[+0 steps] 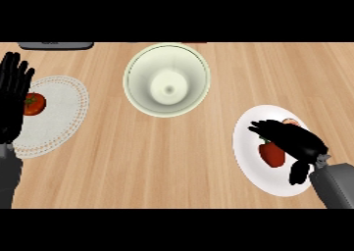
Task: Pick the bell pepper from the plate and place it in the bowl
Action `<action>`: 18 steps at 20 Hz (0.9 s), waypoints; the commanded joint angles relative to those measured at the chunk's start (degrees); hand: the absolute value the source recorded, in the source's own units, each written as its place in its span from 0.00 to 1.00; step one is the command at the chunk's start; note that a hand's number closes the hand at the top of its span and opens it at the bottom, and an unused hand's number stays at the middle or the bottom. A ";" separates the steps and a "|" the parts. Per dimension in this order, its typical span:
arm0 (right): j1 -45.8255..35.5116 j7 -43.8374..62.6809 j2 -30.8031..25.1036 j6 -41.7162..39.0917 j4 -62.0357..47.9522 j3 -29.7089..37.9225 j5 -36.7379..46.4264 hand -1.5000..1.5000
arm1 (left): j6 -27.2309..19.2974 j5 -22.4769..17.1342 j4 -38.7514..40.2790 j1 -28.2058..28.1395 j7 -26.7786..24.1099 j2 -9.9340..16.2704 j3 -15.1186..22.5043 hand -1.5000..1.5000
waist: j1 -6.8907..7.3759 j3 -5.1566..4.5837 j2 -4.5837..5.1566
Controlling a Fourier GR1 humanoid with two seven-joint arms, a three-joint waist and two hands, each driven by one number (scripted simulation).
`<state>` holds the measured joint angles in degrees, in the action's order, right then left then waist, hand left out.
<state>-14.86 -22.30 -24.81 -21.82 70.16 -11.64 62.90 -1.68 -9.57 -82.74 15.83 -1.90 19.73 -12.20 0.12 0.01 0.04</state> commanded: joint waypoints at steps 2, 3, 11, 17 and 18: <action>-2.57 -1.53 1.82 2.65 -4.38 1.51 2.98 0.00 | 0.49 0.46 -0.79 -0.37 1.17 -1.18 0.07 0.50 | 0.00 0.00 -0.03; 1.00 -4.98 -0.36 4.49 -1.20 0.89 2.16 1.00 | 3.84 -1.78 -2.20 -2.13 1.08 2.33 -2.55 0.50 | -0.01 -0.01 -0.07; -4.72 -9.23 2.71 9.74 -7.97 3.39 3.15 1.00 | -0.39 1.61 0.26 1.73 1.58 -1.70 -0.24 0.50 | -0.16 -0.01 0.01; -12.58 -13.95 2.12 14.40 -18.07 7.09 3.52 1.00 | 1.83 0.66 -0.66 -2.60 -2.01 -1.88 -1.61 0.50 | 0.81 0.03 0.20; -18.95 -15.06 -0.97 12.90 -22.98 9.42 2.95 1.00 | 1.58 2.06 1.81 1.65 -1.56 -1.95 0.37 0.50 | 2.30 0.13 1.11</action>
<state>-23.24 -34.05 -23.37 -10.23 57.98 -6.01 66.16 -0.46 -8.48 -83.30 15.28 -2.16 18.18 -12.98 0.66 -0.16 0.18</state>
